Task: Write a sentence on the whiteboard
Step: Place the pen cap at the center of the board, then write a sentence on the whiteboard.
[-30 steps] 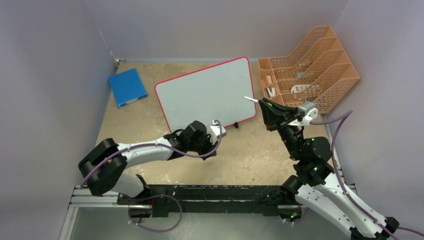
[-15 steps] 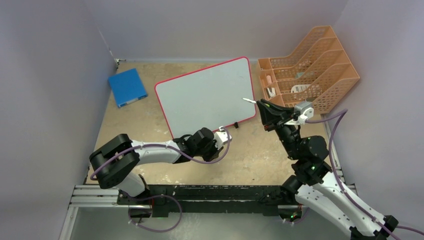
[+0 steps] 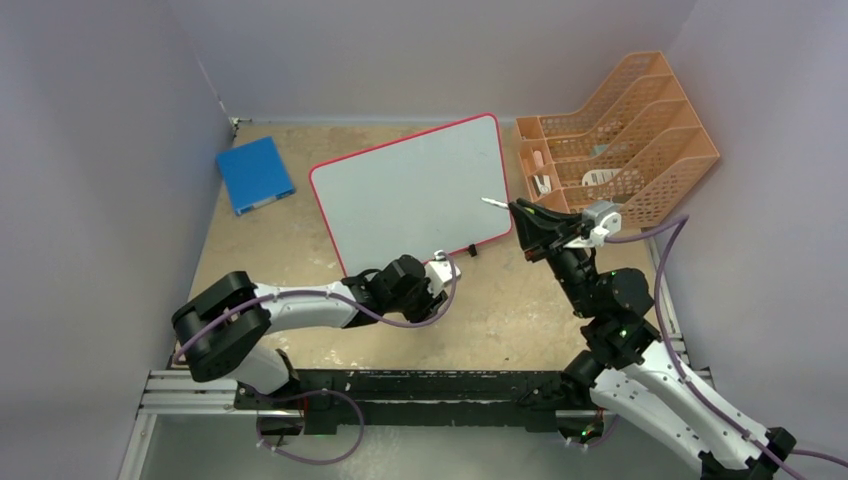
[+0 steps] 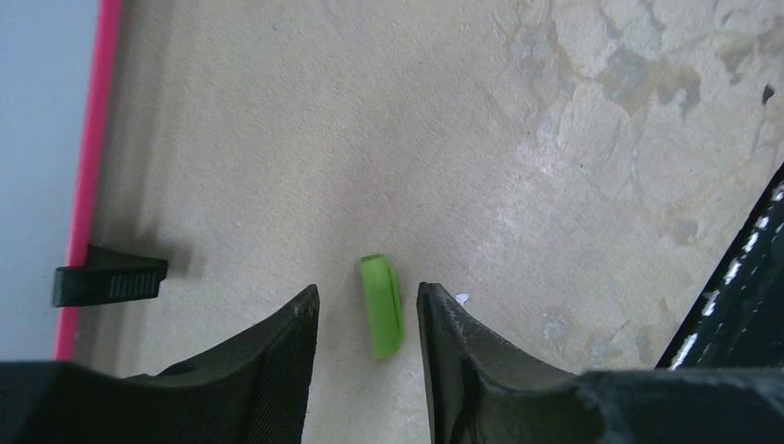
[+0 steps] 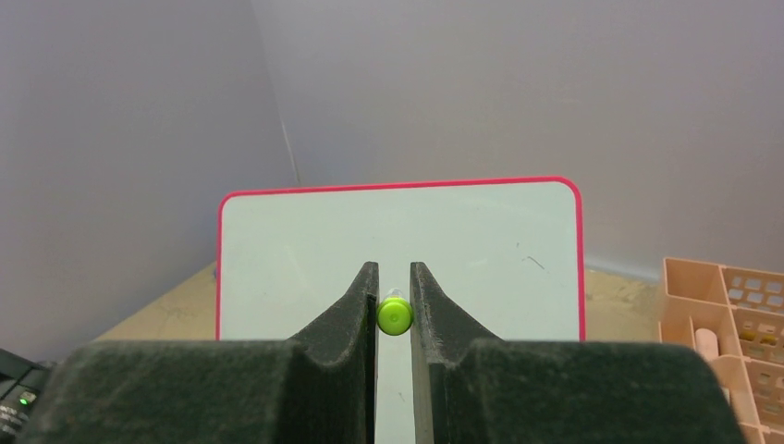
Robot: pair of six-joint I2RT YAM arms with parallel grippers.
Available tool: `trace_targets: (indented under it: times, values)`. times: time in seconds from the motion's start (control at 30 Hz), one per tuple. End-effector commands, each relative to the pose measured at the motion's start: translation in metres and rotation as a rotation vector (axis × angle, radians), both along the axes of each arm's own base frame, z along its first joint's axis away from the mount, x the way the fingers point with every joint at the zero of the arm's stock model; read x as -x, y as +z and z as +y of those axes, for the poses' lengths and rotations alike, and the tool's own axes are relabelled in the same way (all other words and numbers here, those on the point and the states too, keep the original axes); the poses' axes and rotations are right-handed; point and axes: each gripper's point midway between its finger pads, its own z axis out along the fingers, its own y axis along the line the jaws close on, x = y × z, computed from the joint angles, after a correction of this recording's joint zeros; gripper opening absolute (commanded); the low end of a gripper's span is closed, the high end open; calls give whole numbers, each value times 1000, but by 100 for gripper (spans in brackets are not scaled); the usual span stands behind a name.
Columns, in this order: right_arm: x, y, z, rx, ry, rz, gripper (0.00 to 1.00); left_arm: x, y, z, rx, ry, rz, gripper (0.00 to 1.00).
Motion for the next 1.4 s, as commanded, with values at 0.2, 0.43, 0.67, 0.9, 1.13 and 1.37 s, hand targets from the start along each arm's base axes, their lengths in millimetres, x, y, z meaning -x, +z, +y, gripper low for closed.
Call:
trace_targets:
  times: [0.2, 0.43, 0.67, 0.9, 1.13, 1.37]
  values:
    - [4, 9, 13, -55, 72, -30, 0, -29, 111, -5, 296, 248, -36, 53]
    - [1, 7, 27, -45, 114, -77, 0, -44, 165, 17, 417, 393, 110, 54]
    - [-2, 9, 44, -11, 169, -122, 0, -53, 202, 39, 431, 453, 111, 55]
    - [-7, 14, 56, 29, 189, -168, 0, -65, 238, 71, 532, 489, 113, 55]
    - [-12, 13, 73, 26, 254, -73, 0, -46, 271, 68, 622, 217, -156, 54]
    - [-2, 7, 92, -3, 378, 27, 0, -43, 285, 57, 546, -82, -453, 54]
